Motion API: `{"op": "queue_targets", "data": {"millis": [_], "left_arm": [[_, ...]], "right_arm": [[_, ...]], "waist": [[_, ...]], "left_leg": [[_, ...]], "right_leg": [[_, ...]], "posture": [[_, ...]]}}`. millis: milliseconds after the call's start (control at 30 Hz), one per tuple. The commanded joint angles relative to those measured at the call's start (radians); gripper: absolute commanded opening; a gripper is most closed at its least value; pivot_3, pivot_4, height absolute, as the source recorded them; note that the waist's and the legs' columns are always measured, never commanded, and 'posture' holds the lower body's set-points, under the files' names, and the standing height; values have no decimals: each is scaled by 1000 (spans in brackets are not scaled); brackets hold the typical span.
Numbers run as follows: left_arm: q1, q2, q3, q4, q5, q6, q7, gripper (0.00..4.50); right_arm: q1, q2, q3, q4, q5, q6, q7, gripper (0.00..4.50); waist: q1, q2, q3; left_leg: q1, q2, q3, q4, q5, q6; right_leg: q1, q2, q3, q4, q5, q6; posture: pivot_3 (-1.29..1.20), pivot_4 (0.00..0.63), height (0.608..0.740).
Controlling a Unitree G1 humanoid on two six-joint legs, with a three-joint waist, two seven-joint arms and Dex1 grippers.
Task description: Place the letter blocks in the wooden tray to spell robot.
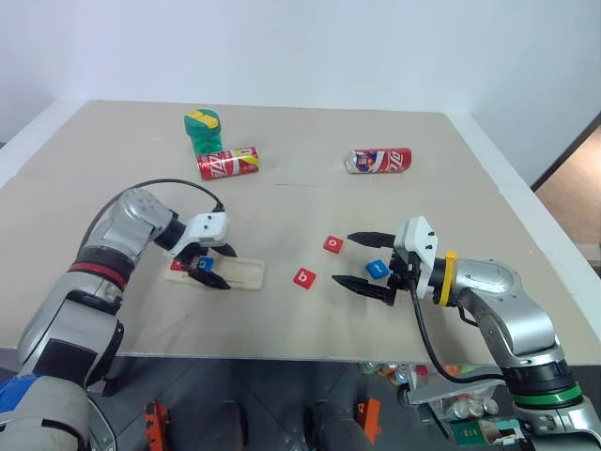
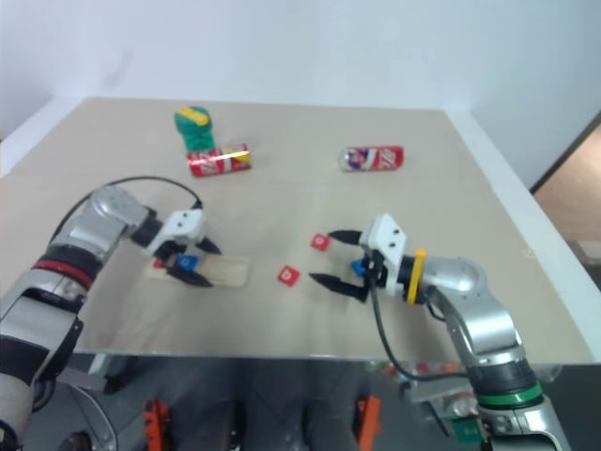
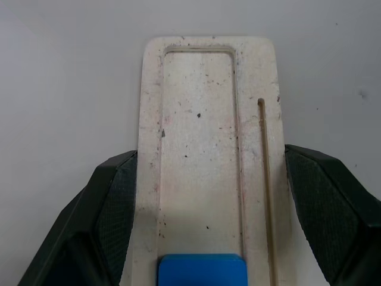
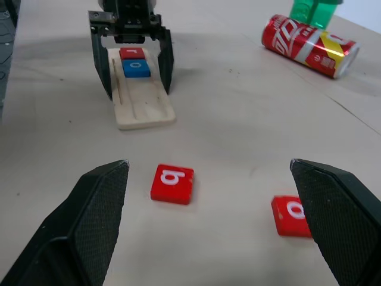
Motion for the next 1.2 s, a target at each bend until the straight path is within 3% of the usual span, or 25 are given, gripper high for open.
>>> {"op": "queue_targets", "data": {"millis": [33, 267, 500, 533, 600, 933, 1067, 1200], "left_arm": [[34, -52, -20, -136, 39, 139, 57, 3195], [60, -129, -26, -246, 68, 287, 123, 3195], [78, -128, -34, -298, 84, 301, 110, 3195], [80, -127, -33, -300, 87, 291, 114, 3995], [80, -124, -25, -311, 84, 289, 114, 4445], [70, -56, 66, -454, 10, 387, 119, 4445], [132, 23, 216, -599, -124, 441, 121, 4445], [306, 60, 361, -748, -232, 412, 184, 4445]], "right_arm": [[-38, 8, 9, 17, -14, -32, 14, 4500], [-62, 18, 25, 47, -28, -52, 28, 4500], [-73, 24, 25, 59, -31, -56, 38, 4500], [-74, 25, 25, 59, -32, -52, 38, 4500], [-71, 30, 23, 46, -25, -32, 30, 4500], [3, 85, 62, -122, -26, 142, -104, 4500], [61, 151, 124, -158, -93, 205, -243, 4500], [86, 207, 140, -147, -125, 220, -323, 4500]], "waist": [[3, 0, 0], [12, 1, 0], [12, 1, 0], [12, 1, 0], [13, 1, 0], [7, 1, 0], [-5, 1, 0], [-16, 2, 0]], "left_leg": [[0, -1, 0, 0, 0, 0], [0, -2, -1, 0, 0, 0], [1, -2, -1, 0, 0, 0], [1, -2, -1, 0, 0, 0], [1, -2, -1, 0, 0, 0], [-2, -1, -1, -3, 0, 0], [-7, 2, -3, -5, 0, 0], [-6, 4, -4, -7, 0, 0]], "right_leg": [[0, -1, 0, 0, 0, 1], [1, -1, 0, -1, 0, 5], [3, -1, 0, -1, -1, 3], [4, -1, 0, -2, -1, 3], [4, -2, 0, -2, -1, 4], [-2, 1, 1, -1, 0, 5], [-9, 4, 1, 1, -1, 2], [-9, 6, 0, 2, -2, -1]], "posture": [[0, 150, 740], [0, 150, 740], [0, 150, 740], [0, 150, 740], [0, 150, 740], [0, 150, 740], [0, 150, 740], [0, 150, 740]]}}
